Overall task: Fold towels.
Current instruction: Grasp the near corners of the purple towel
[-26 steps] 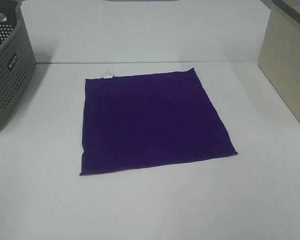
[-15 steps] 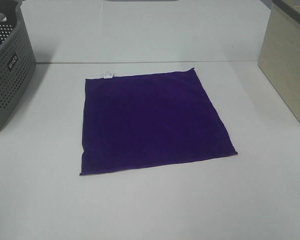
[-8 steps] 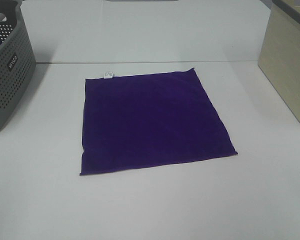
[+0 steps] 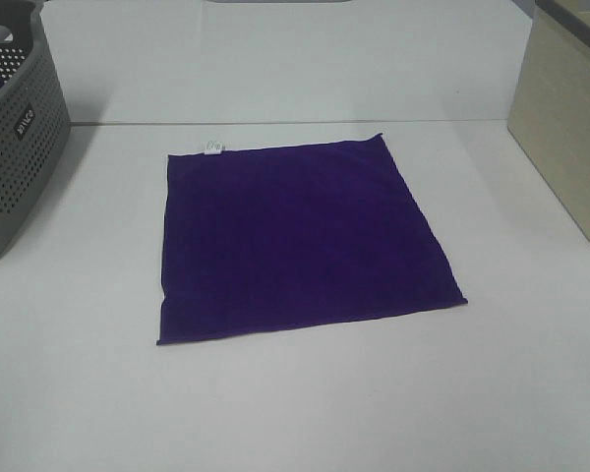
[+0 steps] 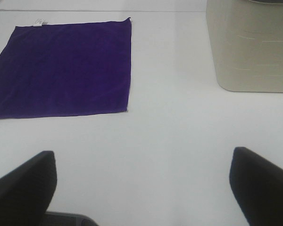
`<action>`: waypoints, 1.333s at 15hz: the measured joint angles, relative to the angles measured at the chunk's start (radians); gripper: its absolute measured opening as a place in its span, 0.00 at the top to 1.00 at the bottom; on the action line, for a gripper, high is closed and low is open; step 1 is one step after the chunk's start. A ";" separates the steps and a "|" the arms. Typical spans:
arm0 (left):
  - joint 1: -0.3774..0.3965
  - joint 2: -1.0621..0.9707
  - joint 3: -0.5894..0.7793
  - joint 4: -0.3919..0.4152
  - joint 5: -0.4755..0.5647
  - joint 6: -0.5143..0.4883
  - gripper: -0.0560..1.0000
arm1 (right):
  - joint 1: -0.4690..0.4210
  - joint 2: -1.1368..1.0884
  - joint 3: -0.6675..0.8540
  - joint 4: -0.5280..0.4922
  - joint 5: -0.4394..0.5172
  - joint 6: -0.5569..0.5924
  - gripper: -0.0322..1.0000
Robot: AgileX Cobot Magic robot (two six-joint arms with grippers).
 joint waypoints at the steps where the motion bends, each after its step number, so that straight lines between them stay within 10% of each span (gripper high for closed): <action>1: 0.000 0.000 0.000 0.000 0.000 0.000 0.20 | 0.000 0.000 0.000 -0.001 0.000 0.000 0.04; 20: 0.000 0.000 0.000 0.000 0.000 0.013 0.18 | 0.000 0.000 0.000 -0.003 0.000 0.000 0.04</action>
